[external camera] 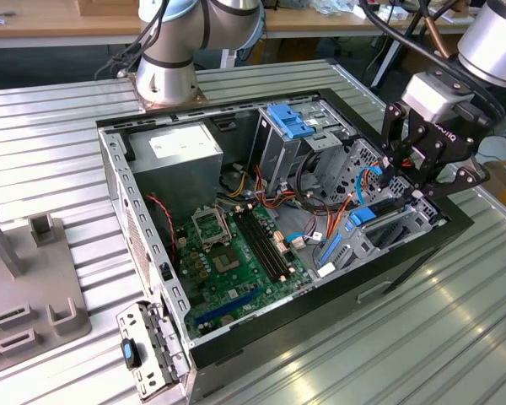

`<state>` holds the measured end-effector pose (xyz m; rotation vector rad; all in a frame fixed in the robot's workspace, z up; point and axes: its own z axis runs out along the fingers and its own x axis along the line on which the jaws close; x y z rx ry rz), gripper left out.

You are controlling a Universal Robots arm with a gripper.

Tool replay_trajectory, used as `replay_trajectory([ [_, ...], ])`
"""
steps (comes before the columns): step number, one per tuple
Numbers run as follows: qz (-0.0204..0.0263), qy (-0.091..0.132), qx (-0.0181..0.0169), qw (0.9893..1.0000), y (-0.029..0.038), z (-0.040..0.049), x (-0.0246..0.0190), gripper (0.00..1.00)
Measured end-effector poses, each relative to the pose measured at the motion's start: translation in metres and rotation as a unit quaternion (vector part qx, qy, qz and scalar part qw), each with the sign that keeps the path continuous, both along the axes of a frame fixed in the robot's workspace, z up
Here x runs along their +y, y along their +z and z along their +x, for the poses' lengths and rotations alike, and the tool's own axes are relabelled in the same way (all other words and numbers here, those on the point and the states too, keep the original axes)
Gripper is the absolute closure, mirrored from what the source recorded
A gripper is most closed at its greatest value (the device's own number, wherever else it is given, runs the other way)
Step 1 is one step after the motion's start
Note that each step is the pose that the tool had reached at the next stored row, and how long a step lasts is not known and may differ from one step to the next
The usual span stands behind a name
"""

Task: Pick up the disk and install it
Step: 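Insert the disk into the insertion slot, then insert the first disk wire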

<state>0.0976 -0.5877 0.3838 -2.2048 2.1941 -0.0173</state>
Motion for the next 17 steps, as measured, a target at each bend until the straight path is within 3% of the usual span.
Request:
replay_trajectory([
  [3, 0.0001, 0.000, 0.0000, 1.0000, -0.0001, 0.0067, 0.0011, 0.56],
  [7, 0.0000, 0.000, 0.0000, 1.0000, -0.0019, 0.0095, 0.0075, 0.56],
  [17, -0.0001, 0.000, 0.0000, 1.0000, -0.0019, 0.0094, 0.0082, 0.56],
])
